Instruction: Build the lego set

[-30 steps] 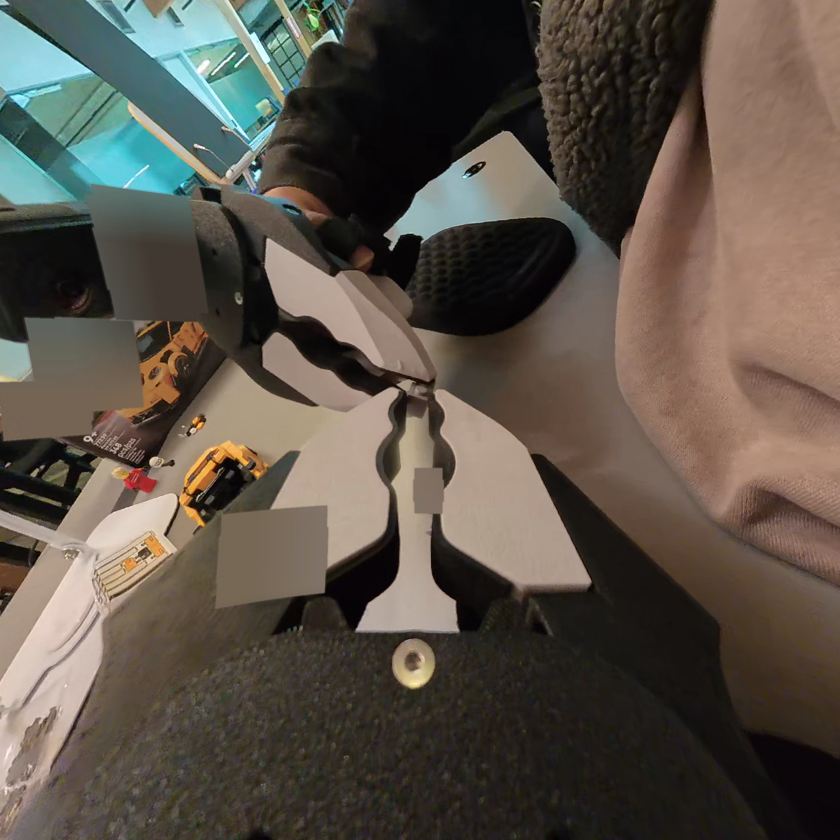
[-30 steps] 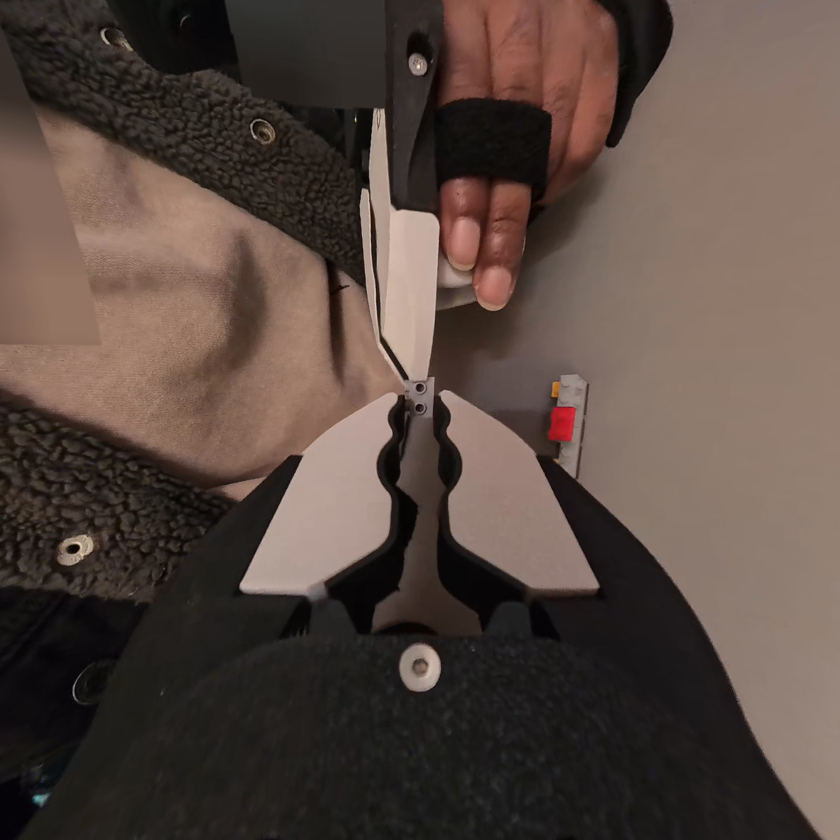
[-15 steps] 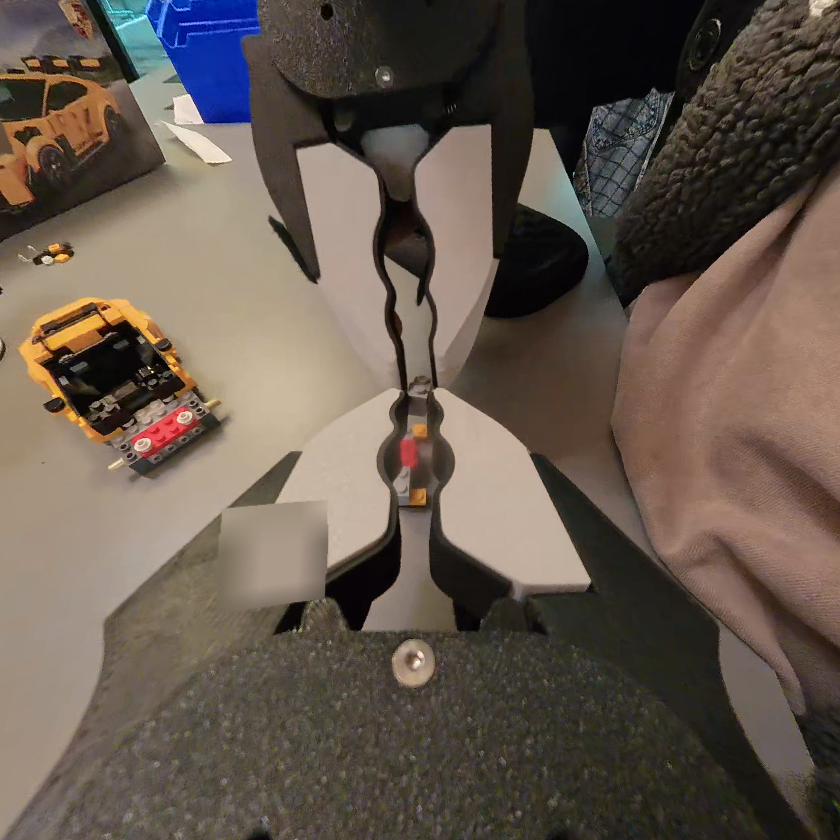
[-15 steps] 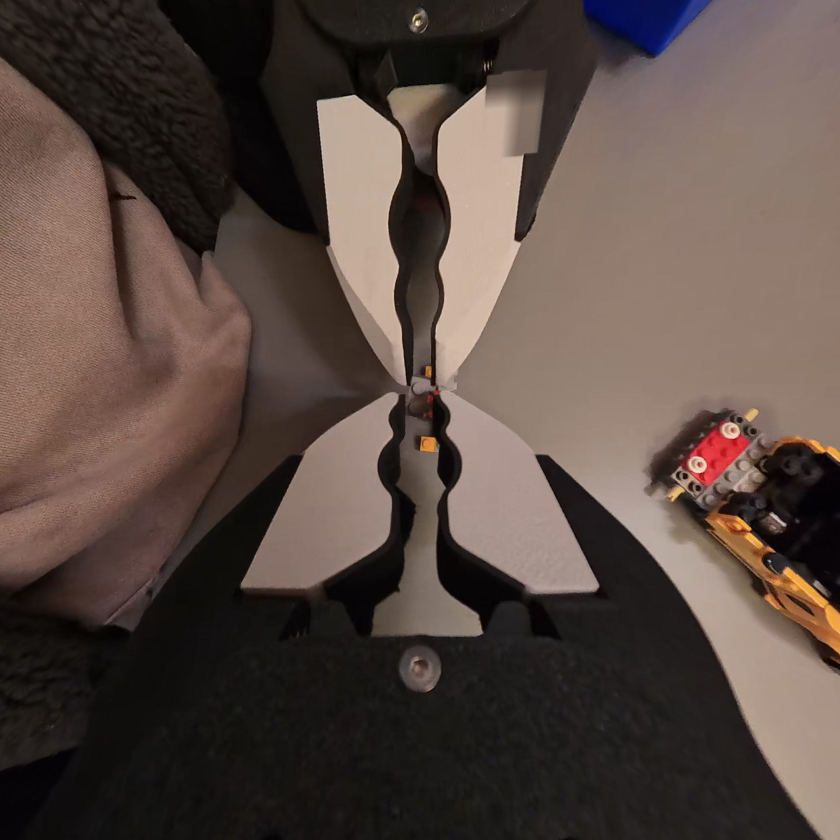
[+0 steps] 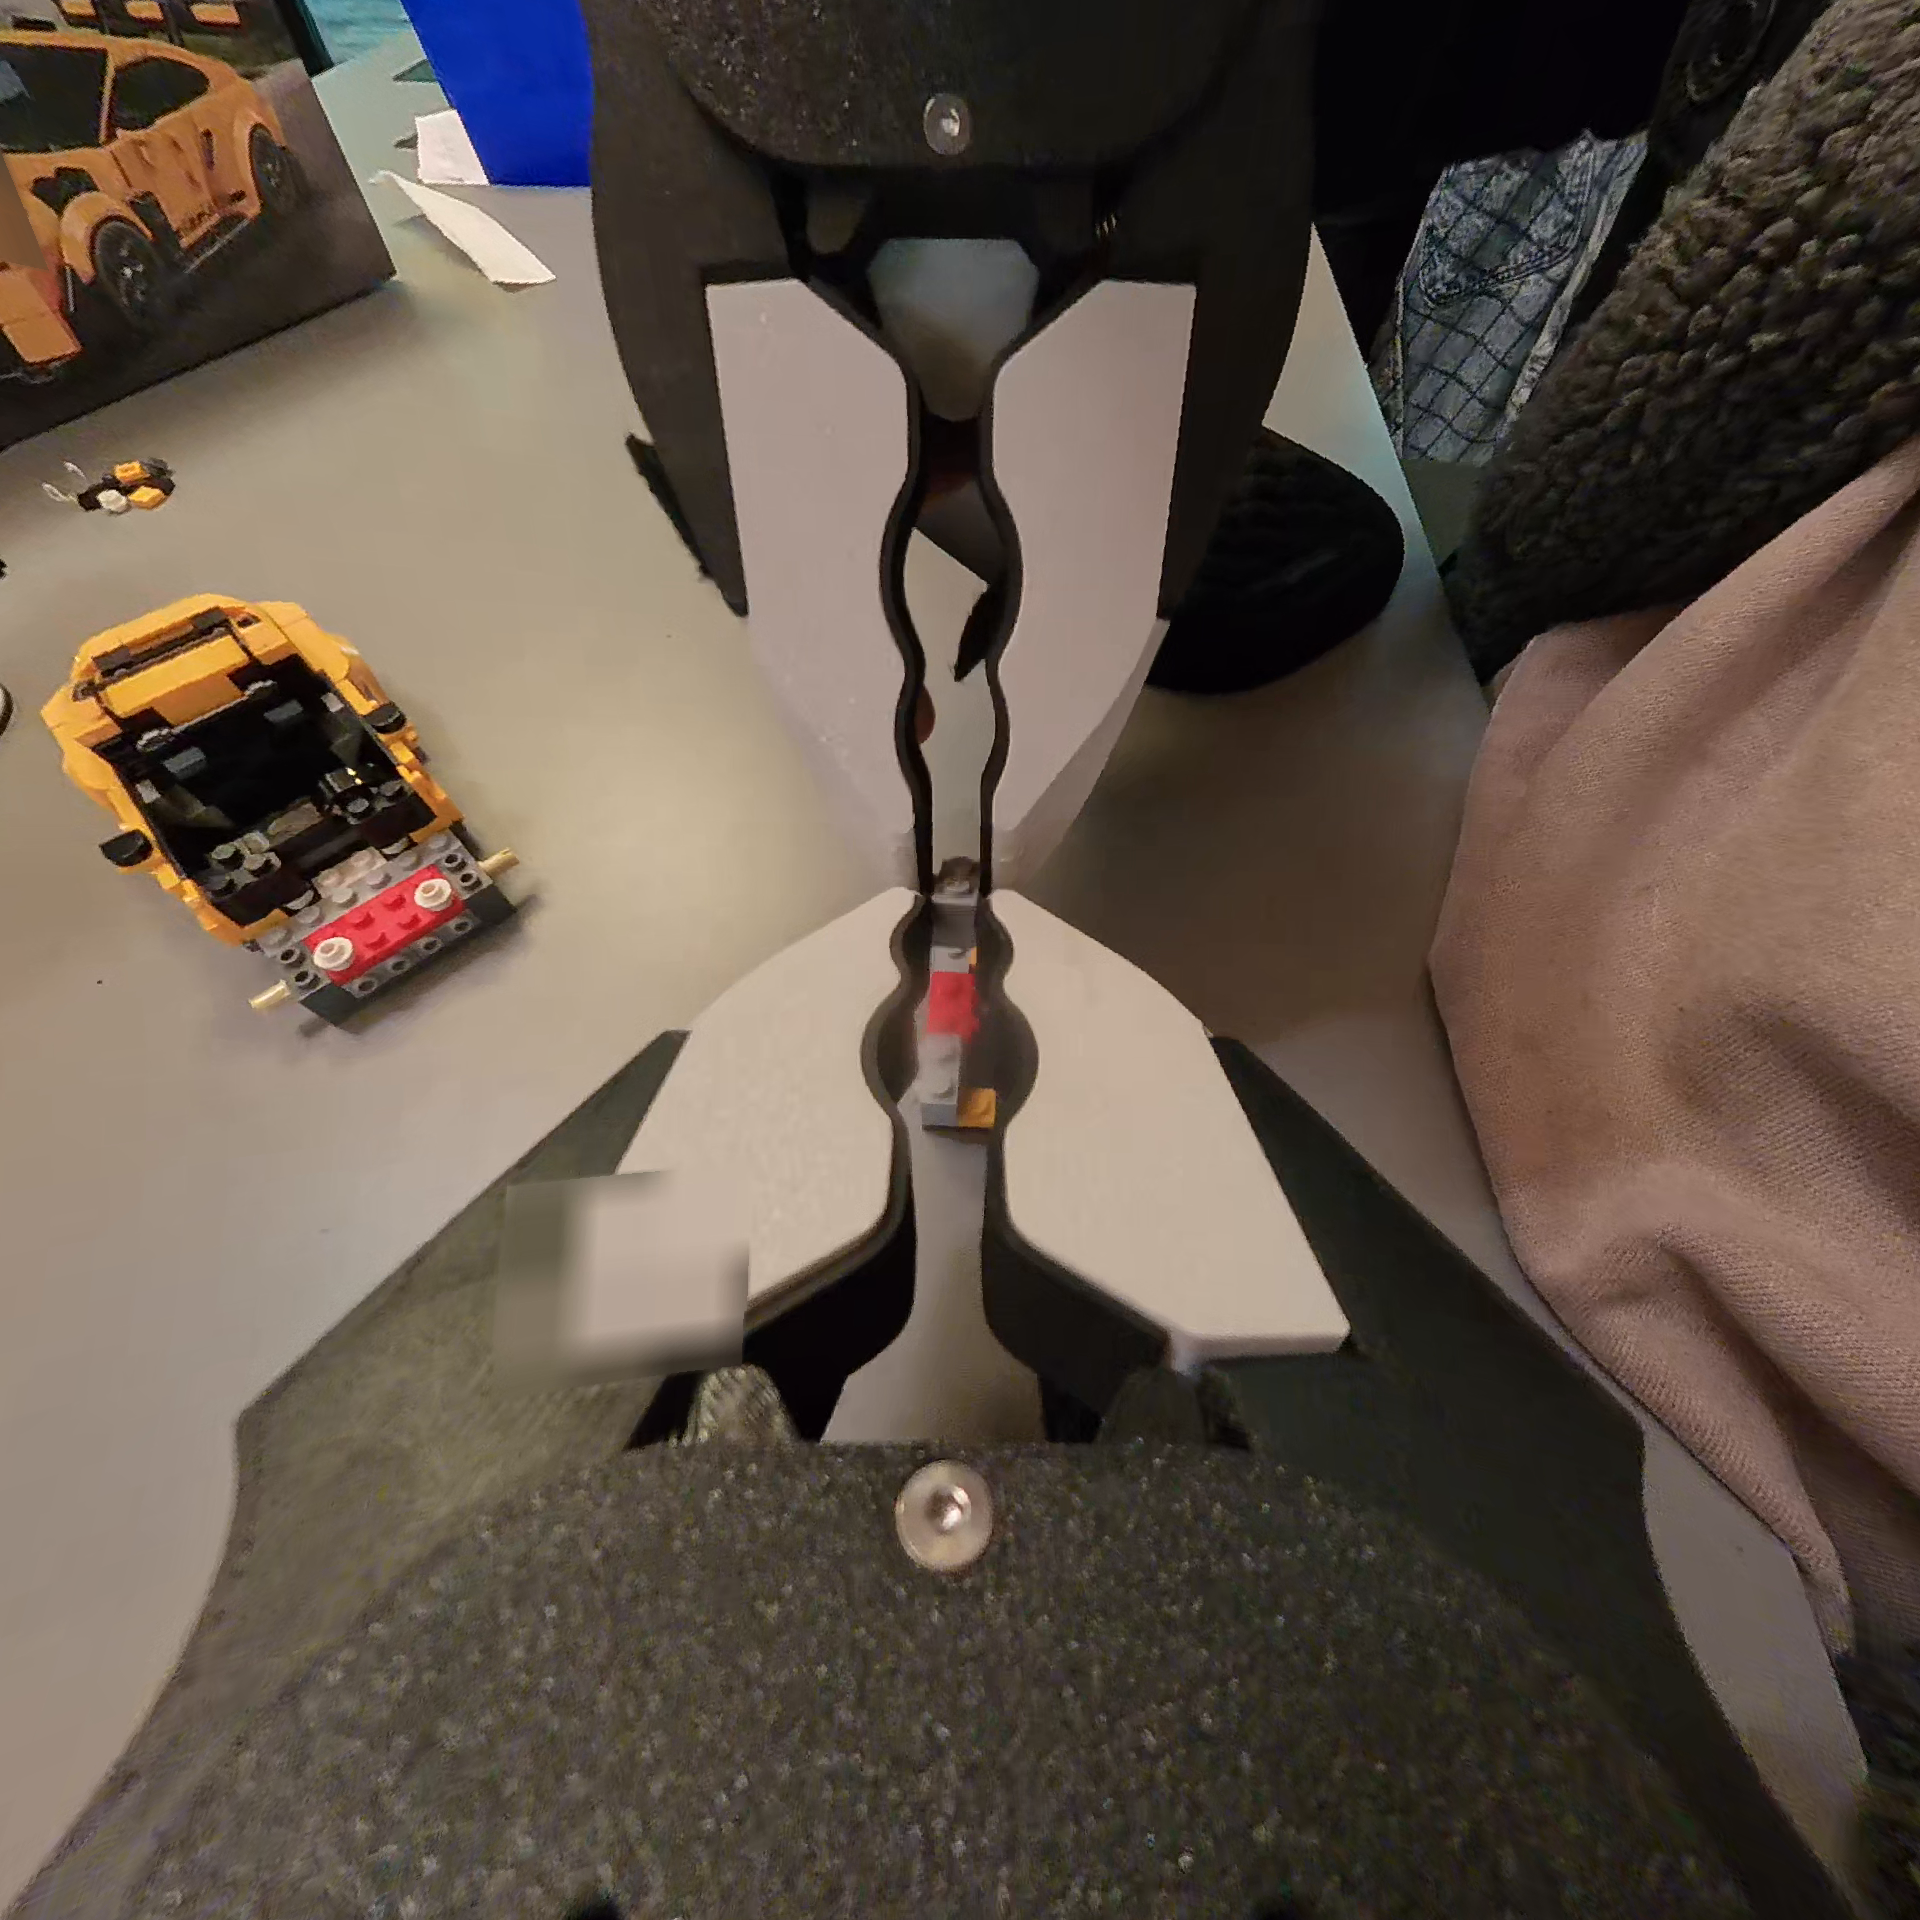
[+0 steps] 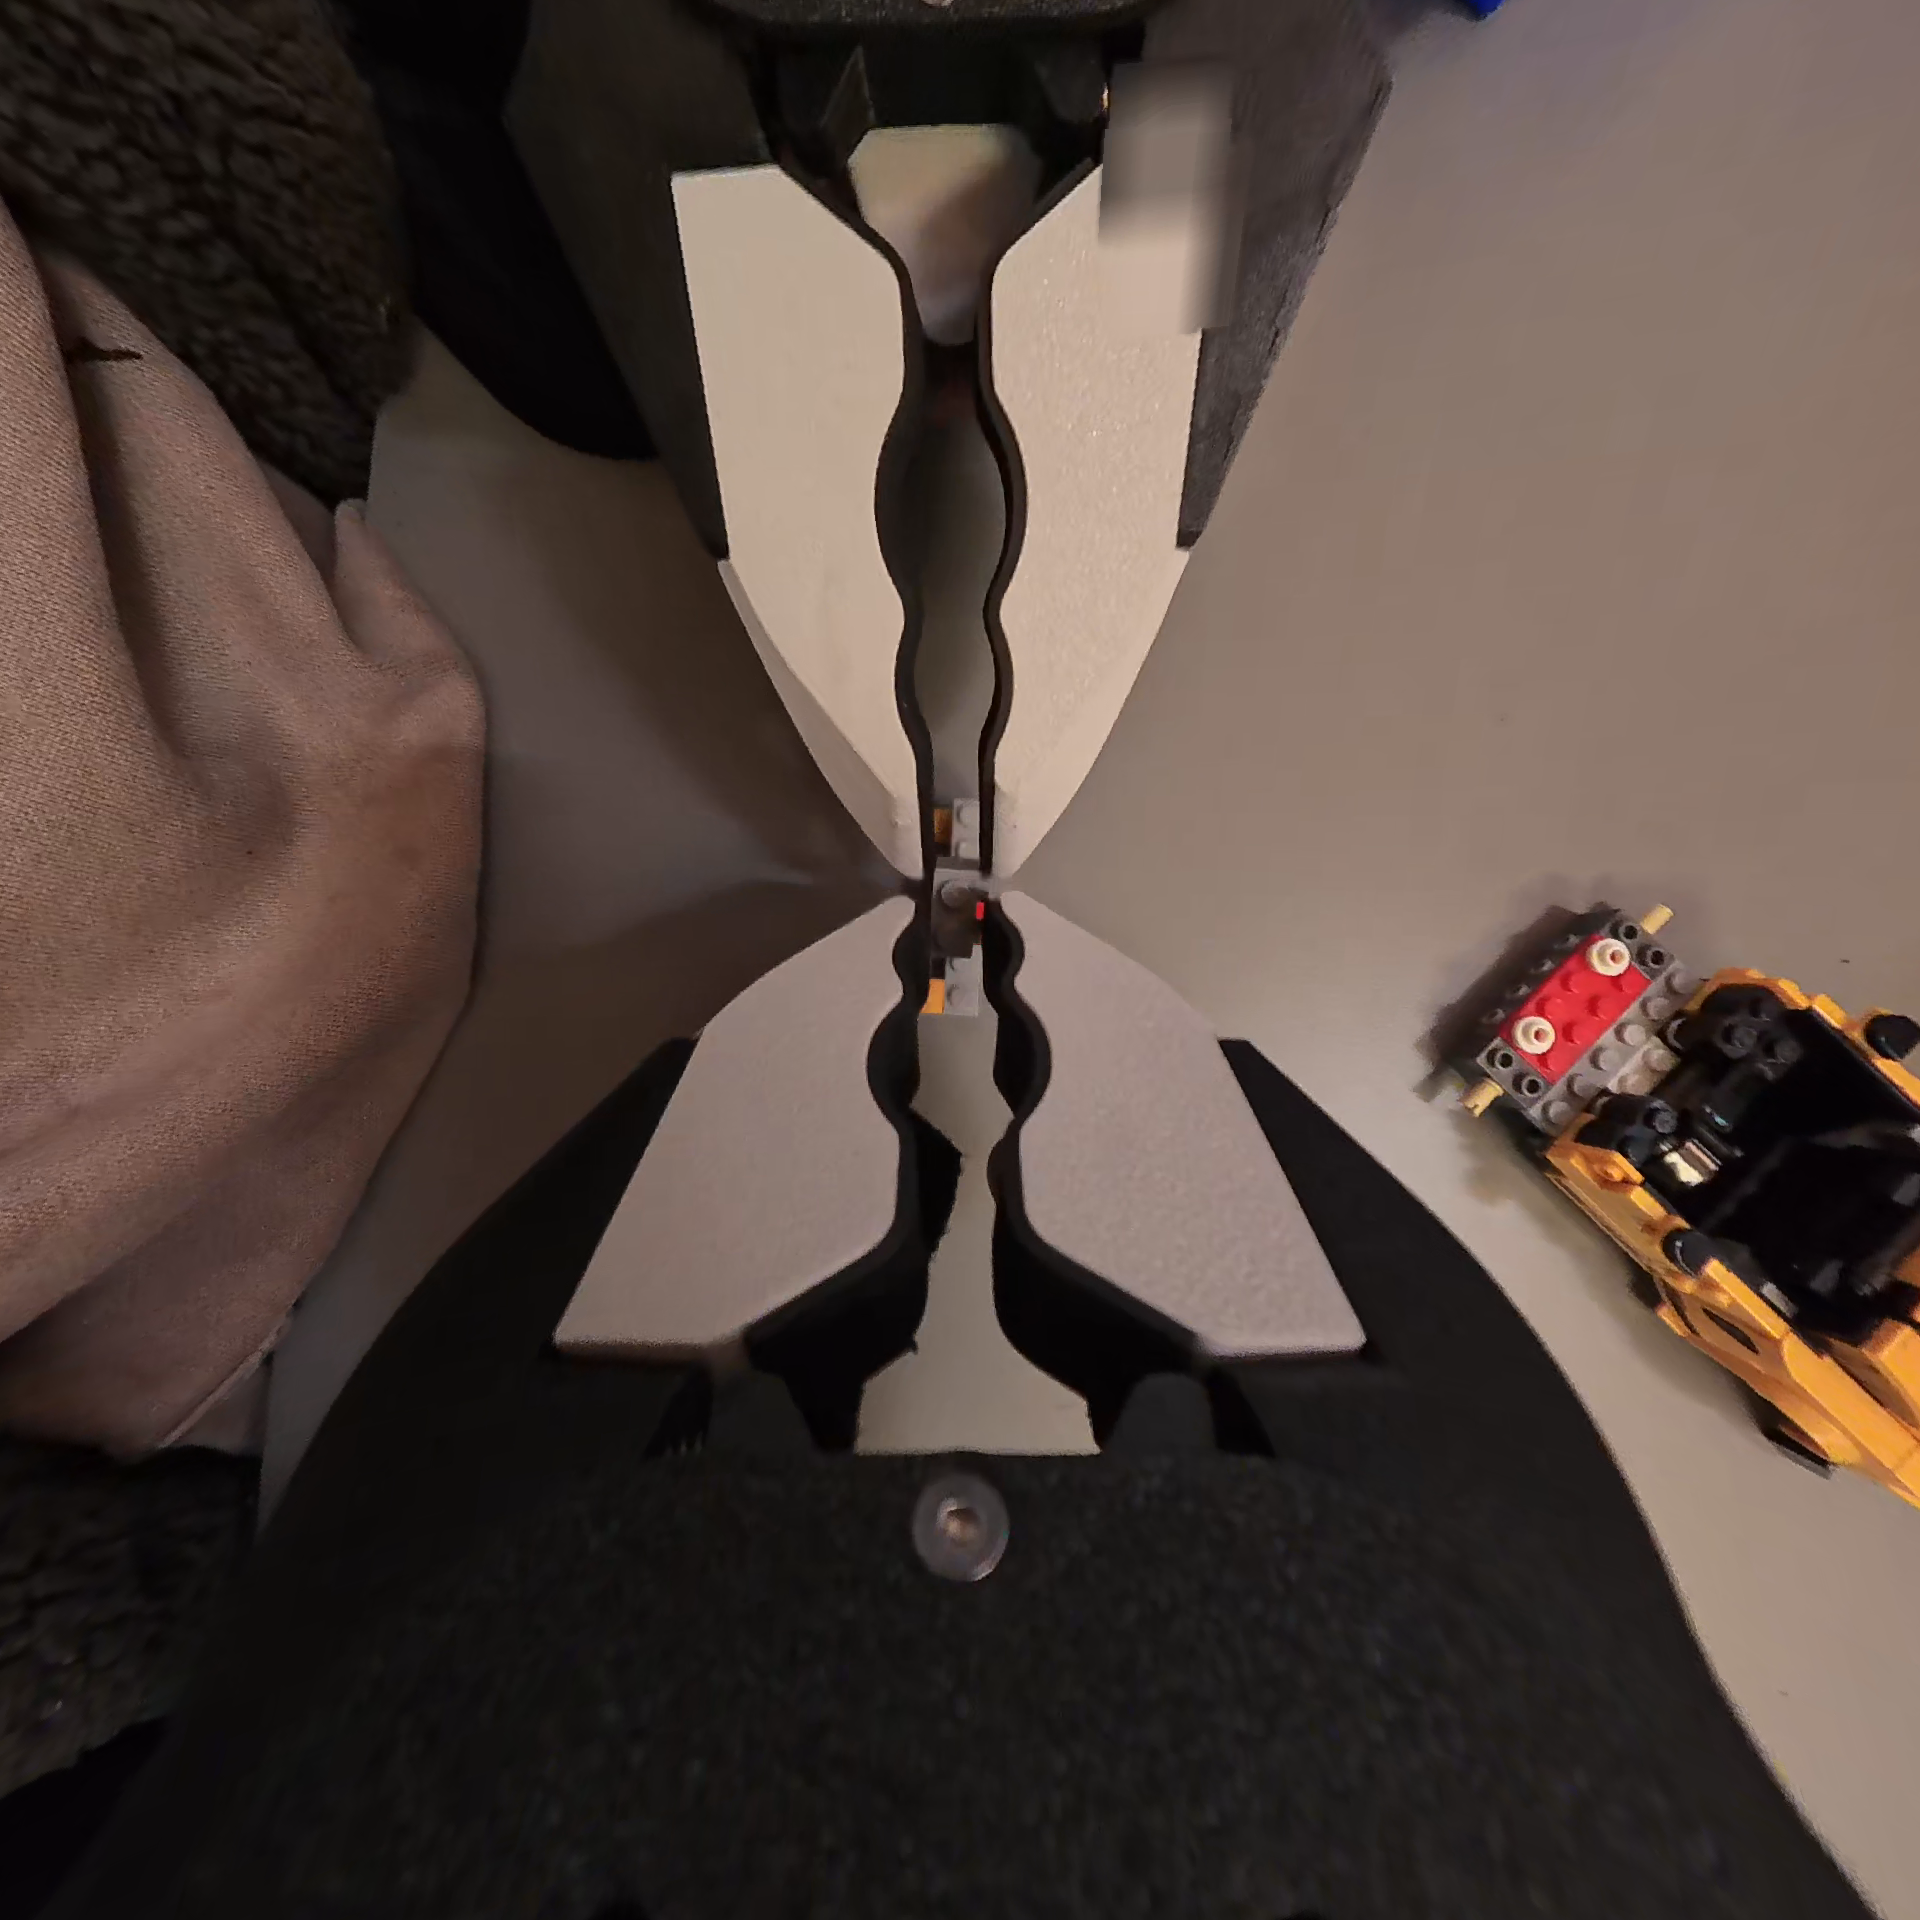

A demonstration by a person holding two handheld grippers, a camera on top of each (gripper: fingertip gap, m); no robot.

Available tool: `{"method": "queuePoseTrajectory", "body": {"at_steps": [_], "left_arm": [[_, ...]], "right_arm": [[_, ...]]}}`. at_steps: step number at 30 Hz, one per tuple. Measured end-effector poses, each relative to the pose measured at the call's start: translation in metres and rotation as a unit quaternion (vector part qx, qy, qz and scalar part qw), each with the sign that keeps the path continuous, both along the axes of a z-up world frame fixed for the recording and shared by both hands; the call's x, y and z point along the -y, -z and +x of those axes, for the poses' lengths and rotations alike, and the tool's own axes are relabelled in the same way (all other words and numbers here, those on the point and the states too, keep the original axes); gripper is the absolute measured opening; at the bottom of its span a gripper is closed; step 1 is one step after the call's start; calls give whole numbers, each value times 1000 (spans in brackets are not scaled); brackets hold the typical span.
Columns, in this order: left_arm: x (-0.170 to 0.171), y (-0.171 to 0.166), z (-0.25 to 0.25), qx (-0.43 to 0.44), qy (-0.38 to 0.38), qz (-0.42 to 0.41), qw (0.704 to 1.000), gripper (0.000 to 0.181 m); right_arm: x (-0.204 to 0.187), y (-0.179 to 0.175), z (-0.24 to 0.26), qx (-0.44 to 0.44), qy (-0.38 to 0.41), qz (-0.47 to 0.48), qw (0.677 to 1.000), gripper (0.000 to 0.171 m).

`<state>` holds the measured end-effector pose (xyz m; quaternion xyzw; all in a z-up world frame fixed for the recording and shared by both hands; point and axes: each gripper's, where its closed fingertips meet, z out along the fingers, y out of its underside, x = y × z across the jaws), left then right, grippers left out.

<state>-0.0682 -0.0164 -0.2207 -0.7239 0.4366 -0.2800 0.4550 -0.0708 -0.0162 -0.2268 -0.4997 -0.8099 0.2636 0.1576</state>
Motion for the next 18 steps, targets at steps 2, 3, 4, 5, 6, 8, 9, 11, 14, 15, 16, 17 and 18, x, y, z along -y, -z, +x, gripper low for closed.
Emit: {"method": "queuePoseTrajectory", "body": {"at_steps": [2,3,4,5,6,8,9,11,14,15,16,17,18], "left_arm": [[-1,3,-4,-1,0,-17,1000,17],[-1,7,-7,-7,1,-30,1000,23],[1,13,-8,-19,4,-45,999,27],[3,21,-9,-37,9,-60,998,29],[5,28,-8,-56,13,-68,996,29],[6,39,-7,-88,17,-71,993,26],[6,42,-7,-97,15,-72,993,24],[5,45,-7,-103,13,-75,992,19],[4,45,-7,-103,9,-75,992,10],[4,45,-7,-102,10,-74,992,10],[4,45,-7,-103,10,-73,992,9],[4,45,-7,-102,10,-73,992,10],[4,45,-7,-102,9,-74,992,10]], "right_arm": [[-10,6,6,19,3,19,1000,9],[-13,9,9,29,6,17,999,9],[-14,11,12,41,11,12,999,9],[-14,14,14,52,12,13,999,9],[-13,17,15,62,9,16,998,9],[-9,23,16,78,3,23,997,9],[-9,26,15,89,4,25,996,9],[-9,30,15,103,4,25,994,9],[-8,34,14,120,1,30,992,9],[-9,36,14,126,-1,33,991,9],[-8,37,14,131,-4,33,991,9],[-7,37,14,132,-6,31,991,9],[-6,37,14,137,-8,32,990,9]]}}
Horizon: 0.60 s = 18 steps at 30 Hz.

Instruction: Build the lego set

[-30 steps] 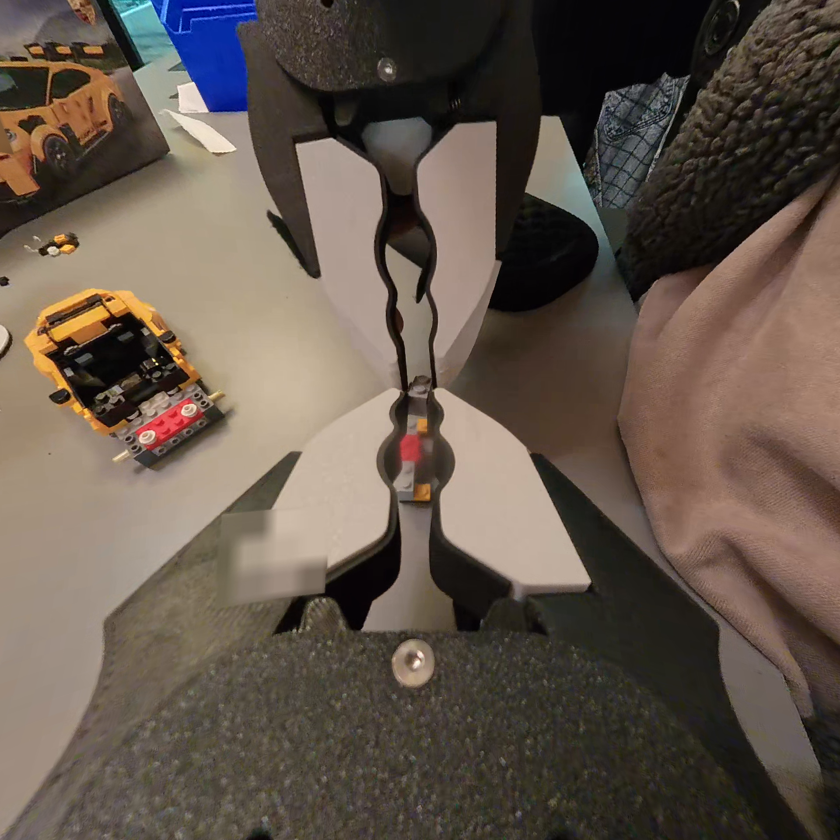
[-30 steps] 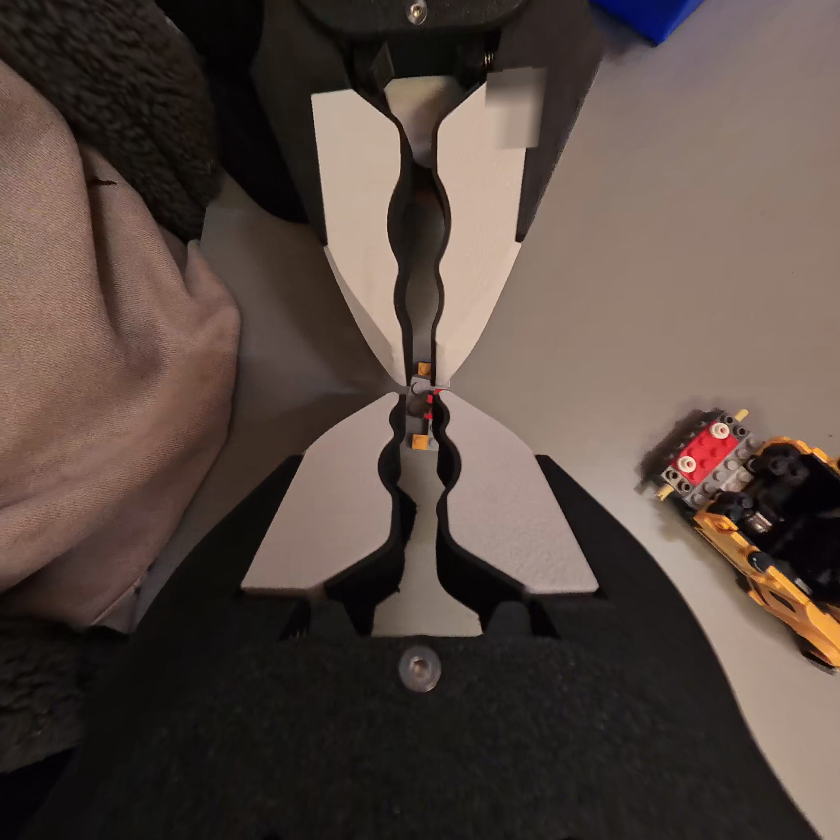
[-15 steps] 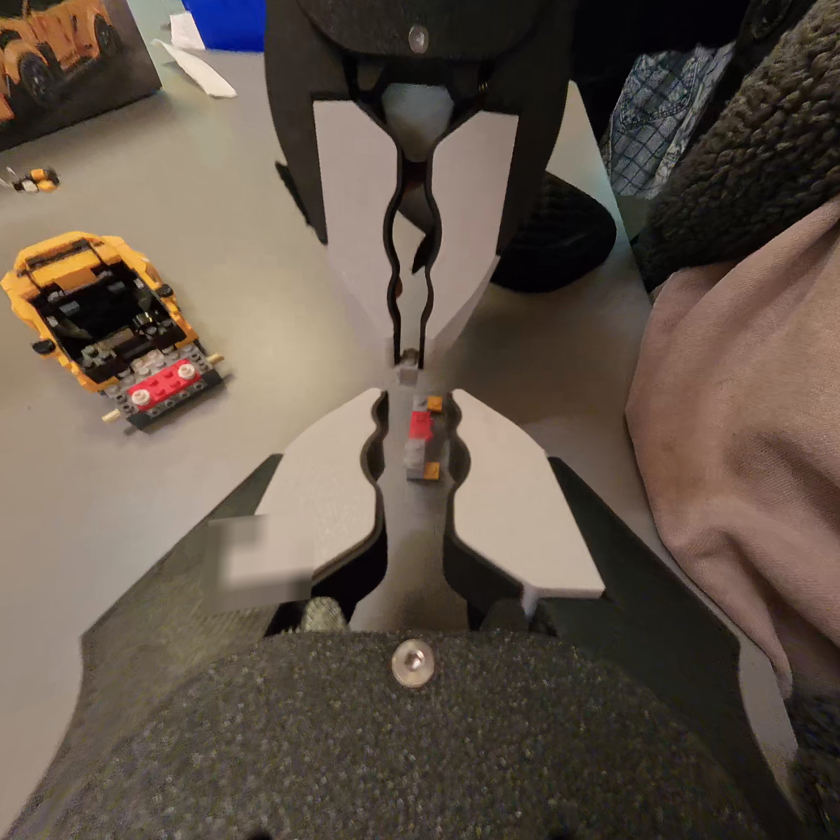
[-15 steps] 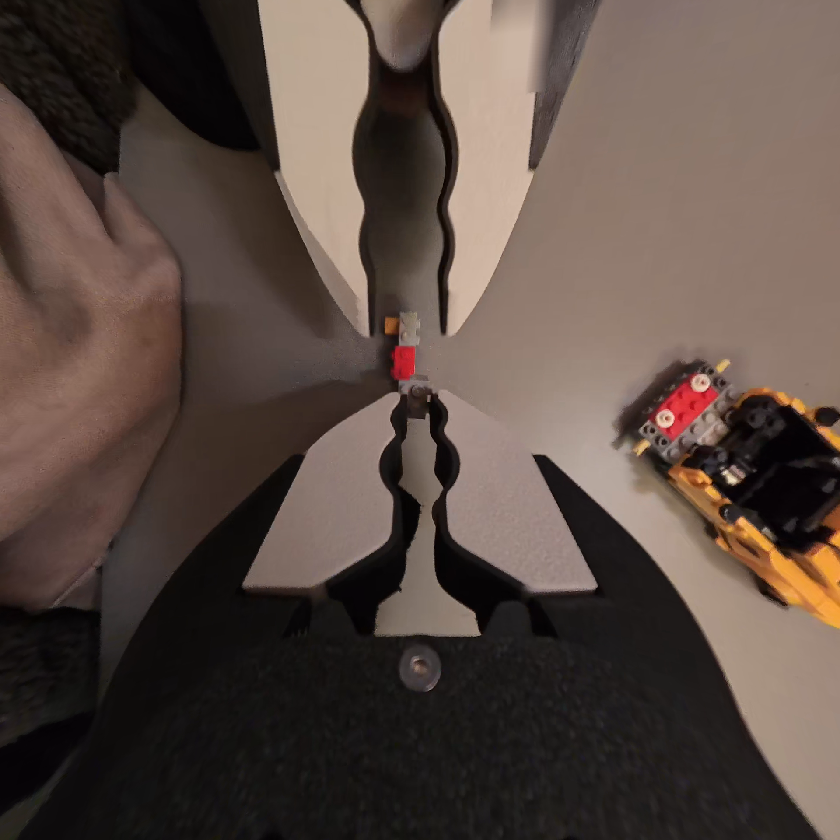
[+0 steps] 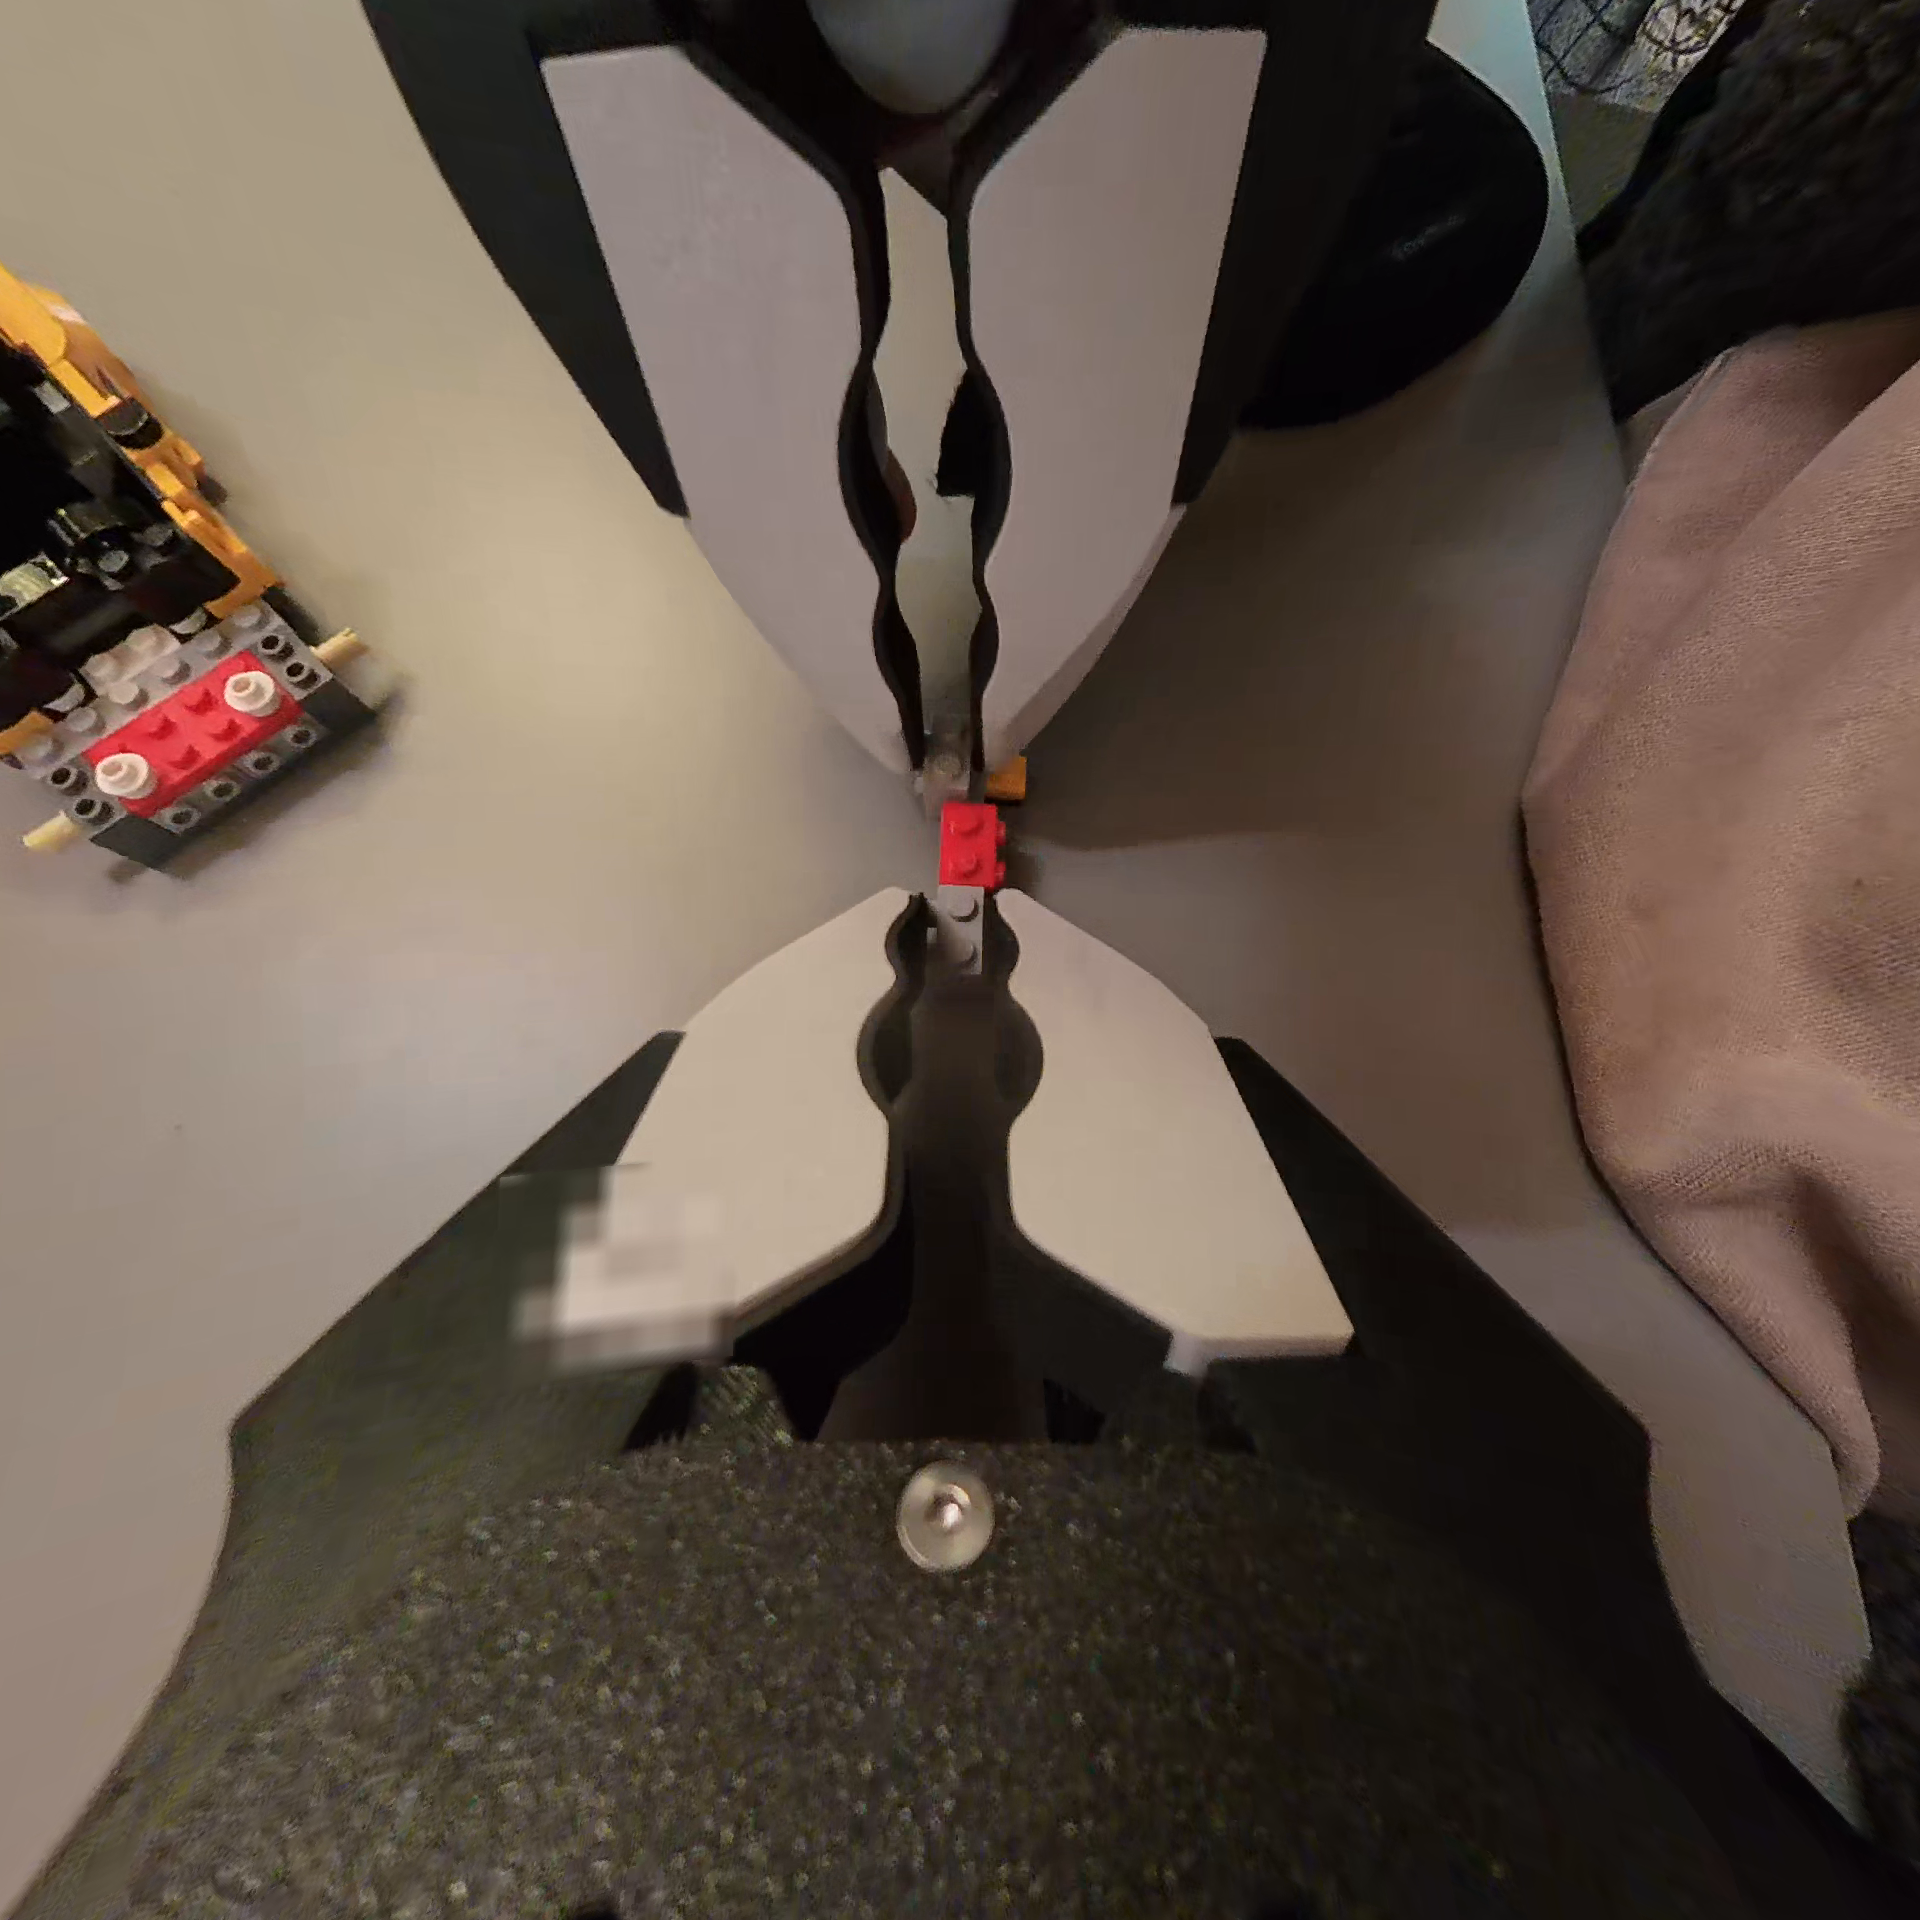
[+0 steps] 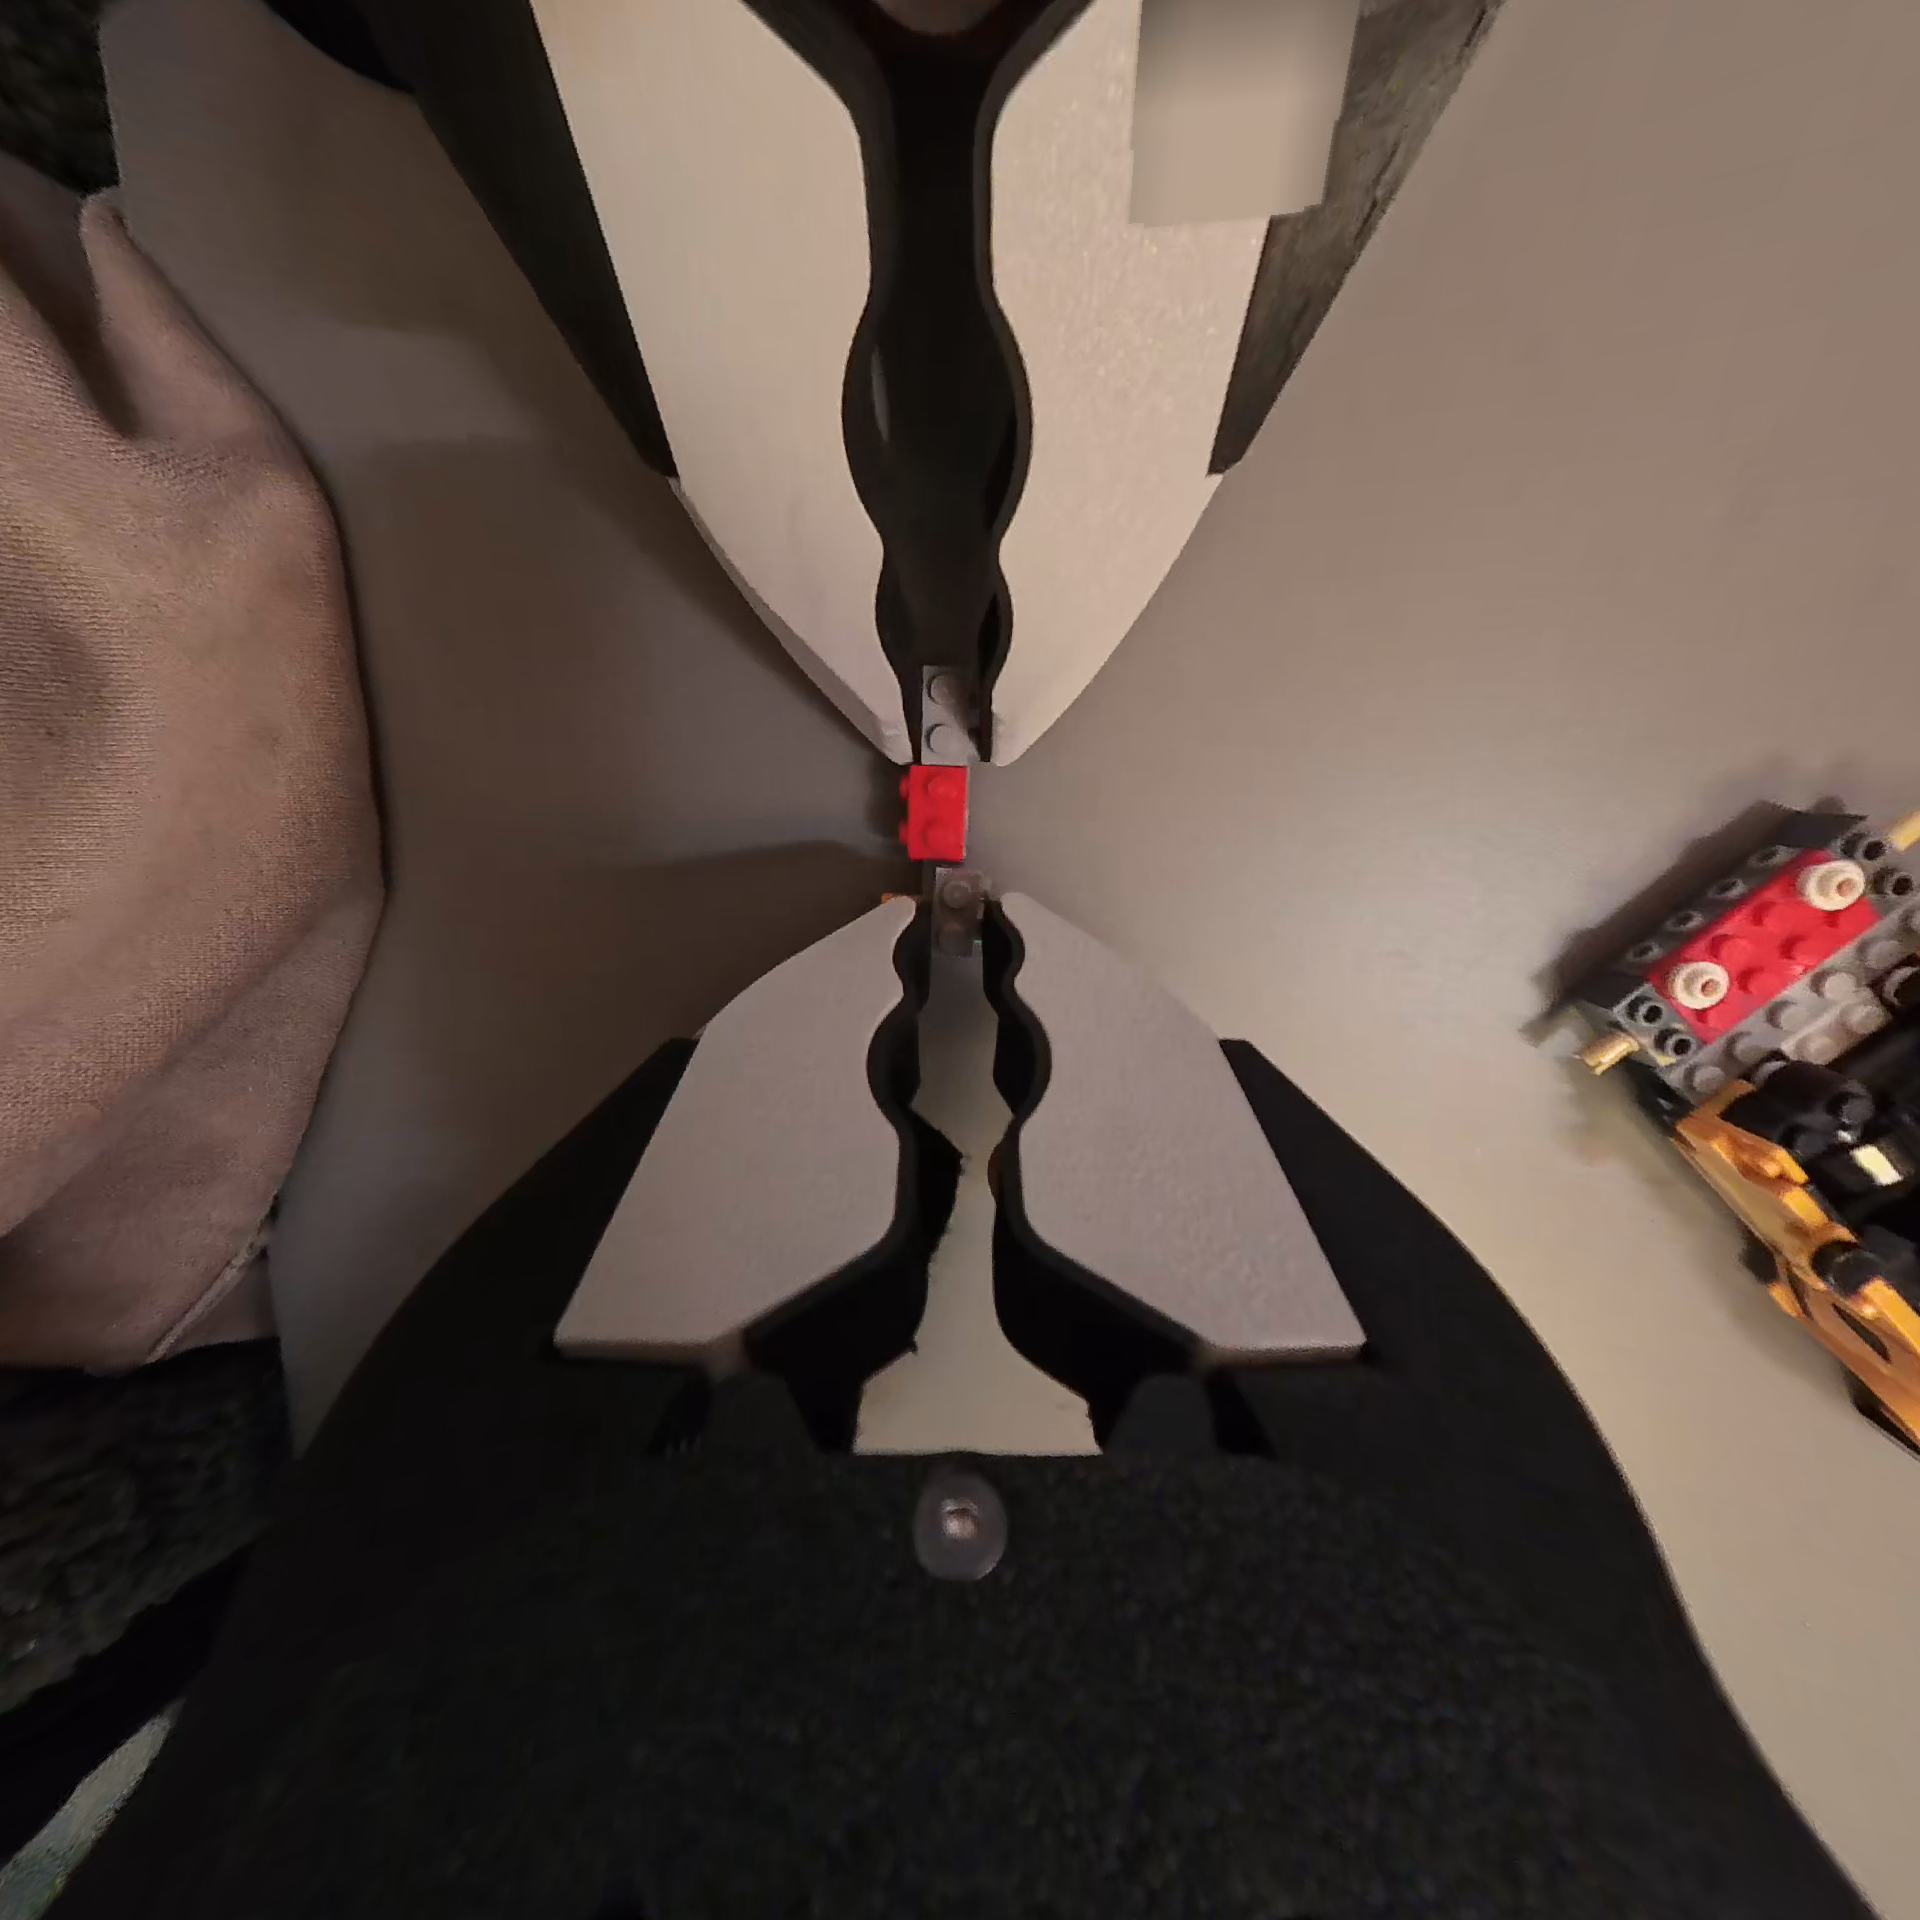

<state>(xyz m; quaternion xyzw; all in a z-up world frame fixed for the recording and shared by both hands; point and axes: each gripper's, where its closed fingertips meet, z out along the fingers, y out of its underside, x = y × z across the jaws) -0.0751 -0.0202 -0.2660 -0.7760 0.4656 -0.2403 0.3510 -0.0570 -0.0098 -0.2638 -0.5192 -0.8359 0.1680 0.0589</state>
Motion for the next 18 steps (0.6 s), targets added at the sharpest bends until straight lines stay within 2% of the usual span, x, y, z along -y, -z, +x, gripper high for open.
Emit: {"method": "queuePoseTrajectory", "body": {"at_steps": [18], "left_arm": [[1,0,0,0,-5,0,1000,9]], "right_arm": [[3,4,0,38,1,19,999,9]]}}
